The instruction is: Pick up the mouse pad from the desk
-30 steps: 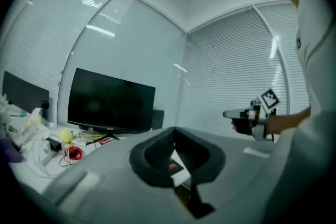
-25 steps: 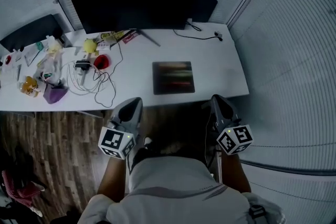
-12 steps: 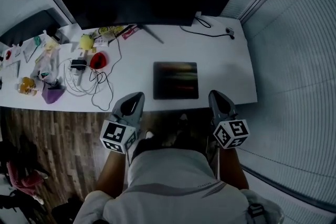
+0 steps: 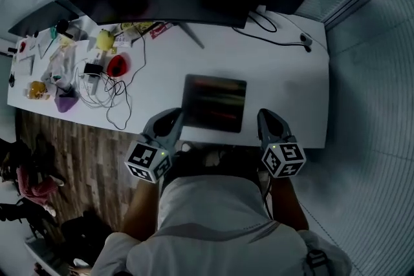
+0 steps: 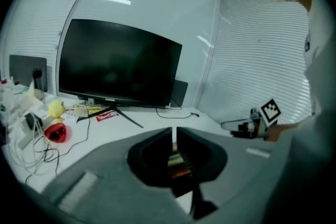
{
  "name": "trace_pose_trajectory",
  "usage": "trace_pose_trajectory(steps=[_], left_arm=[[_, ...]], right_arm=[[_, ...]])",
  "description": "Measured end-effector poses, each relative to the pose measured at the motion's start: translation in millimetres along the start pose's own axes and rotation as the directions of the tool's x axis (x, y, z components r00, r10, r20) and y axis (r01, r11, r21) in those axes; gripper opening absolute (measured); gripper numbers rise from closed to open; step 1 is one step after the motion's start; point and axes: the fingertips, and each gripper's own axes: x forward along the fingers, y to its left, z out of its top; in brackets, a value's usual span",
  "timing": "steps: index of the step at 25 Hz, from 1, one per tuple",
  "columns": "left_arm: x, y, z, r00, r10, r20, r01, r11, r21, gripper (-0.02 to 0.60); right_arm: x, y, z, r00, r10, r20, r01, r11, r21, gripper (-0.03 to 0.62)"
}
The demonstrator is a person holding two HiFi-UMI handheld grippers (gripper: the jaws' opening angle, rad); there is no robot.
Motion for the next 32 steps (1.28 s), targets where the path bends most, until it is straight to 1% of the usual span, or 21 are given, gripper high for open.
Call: trace_pose_trajectory(steps=[1, 2, 3, 5, 6, 8, 9, 11, 13, 16, 19, 21, 22, 24, 25, 27, 28, 30, 32], left_arm=[[7.8, 6.7, -9.8, 1.0, 0.017, -0.026, -0.018, 1.0, -0.016, 0.038], [15.9, 12.2, -20.8, 0.998, 0.02, -0.056, -0.022, 0.999, -0.038, 0.071], [24.0, 15.9, -32.4, 0.996, 0.009, -0.087, -0.015, 0.998, -0.062, 0.116], [38.9, 21.6, -56.8, 0.987, -0.018, -0.16, 0.002, 0.995, -0.098, 0.193], [45.4, 25.5, -69.6, 0.979, -0.019, -0.203, -0.001, 0.995, -0.1, 0.227], [55.8, 35.9, -94.6, 0.957, -0.001, -0.291, -0.024, 0.996, -0.082, 0.283], [59.9, 41.6, -105.7, 0.944, 0.013, -0.33, -0.038, 0.997, -0.068, 0.299], [66.0, 52.5, -127.6, 0.914, 0.045, -0.402, -0.064, 0.997, -0.034, 0.323], [68.8, 60.8, -150.1, 0.88, 0.066, -0.471, -0.078, 0.997, -0.007, 0.325], [69.5, 66.5, -175.8, 0.835, 0.076, -0.544, -0.076, 0.997, 0.022, 0.325], [72.7, 69.8, -192.7, 0.8, 0.084, -0.594, -0.078, 0.996, 0.037, 0.324], [75.2, 72.2, -200.4, 0.788, 0.099, -0.608, -0.089, 0.995, 0.047, 0.327], [75.4, 73.4, -202.4, 0.782, 0.111, -0.613, -0.099, 0.994, 0.054, 0.312], [75.8, 73.0, -202.9, 0.772, 0.133, -0.621, -0.112, 0.991, 0.073, 0.306], [76.7, 70.8, -202.5, 0.768, 0.139, -0.625, -0.112, 0.99, 0.082, 0.292], [79.0, 65.9, -202.0, 0.758, 0.145, -0.636, -0.11, 0.989, 0.094, 0.245], [79.8, 64.8, -202.1, 0.753, 0.147, -0.641, -0.113, 0.989, 0.093, 0.241], [80.3, 64.0, -202.6, 0.747, 0.145, -0.648, -0.118, 0.989, 0.085, 0.241], [81.1, 60.3, -203.7, 0.745, 0.135, -0.653, -0.109, 0.991, 0.08, 0.2]], right_arm=[[7.3, -5.4, -6.3, 0.999, -0.006, -0.034, 0.006, 1.0, -0.005, 0.005], [15.3, -9.4, -14.1, 0.997, -0.012, -0.076, 0.011, 1.0, -0.012, 0.028], [23.8, -11.8, -23.5, 0.992, -0.016, -0.125, 0.014, 1.0, -0.021, 0.066], [40.7, -12.8, -46.2, 0.973, -0.031, -0.23, 0.02, 0.999, -0.05, 0.119], [48.4, -11.5, -58.0, 0.96, -0.041, -0.278, 0.023, 0.998, -0.066, 0.151], [62.2, -6.2, -79.9, 0.931, -0.06, -0.36, 0.027, 0.995, -0.098, 0.205], [68.3, -3.1, -89.9, 0.916, -0.072, -0.394, 0.029, 0.993, -0.114, 0.233], [79.1, 2.7, -109.2, 0.886, -0.094, -0.455, 0.029, 0.989, -0.148, 0.253], [86.7, 6.8, -127.5, 0.856, -0.118, -0.504, 0.033, 0.984, -0.174, 0.285], [89.9, 10.6, -148.6, 0.815, -0.145, -0.561, 0.045, 0.981, -0.188, 0.285], [91.5, 11.1, -162.6, 0.791, -0.16, -0.591, 0.063, 0.981, -0.182, 0.285], [92.5, 11.5, -165.5, 0.79, -0.177, -0.587, 0.087, 0.98, -0.178, 0.288], [93.2, 12.2, -165.8, 0.792, -0.182, -0.583, 0.096, 0.98, -0.176, 0.285], [94.8, 14.2, -165.9, 0.794, -0.186, -0.579, 0.103, 0.98, -0.173, 0.276], [95.2, 15.2, -166.1, 0.793, -0.186, -0.58, 0.104, 0.979, -0.172, 0.255], [95.5, 16.8, -166.1, 0.791, -0.191, -0.581, 0.112, 0.979, -0.17, 0.238], [95.6, 17.8, -166.3, 0.791, -0.192, -0.58, 0.114, 0.979, -0.168, 0.233], [96.1, 21.7, -167.5, 0.795, -0.186, -0.578, 0.108, 0.98, -0.166, 0.189], [96.3, 25.1, -168.9, 0.798, -0.176, -0.576, 0.1, 0.982, -0.163, 0.152]])
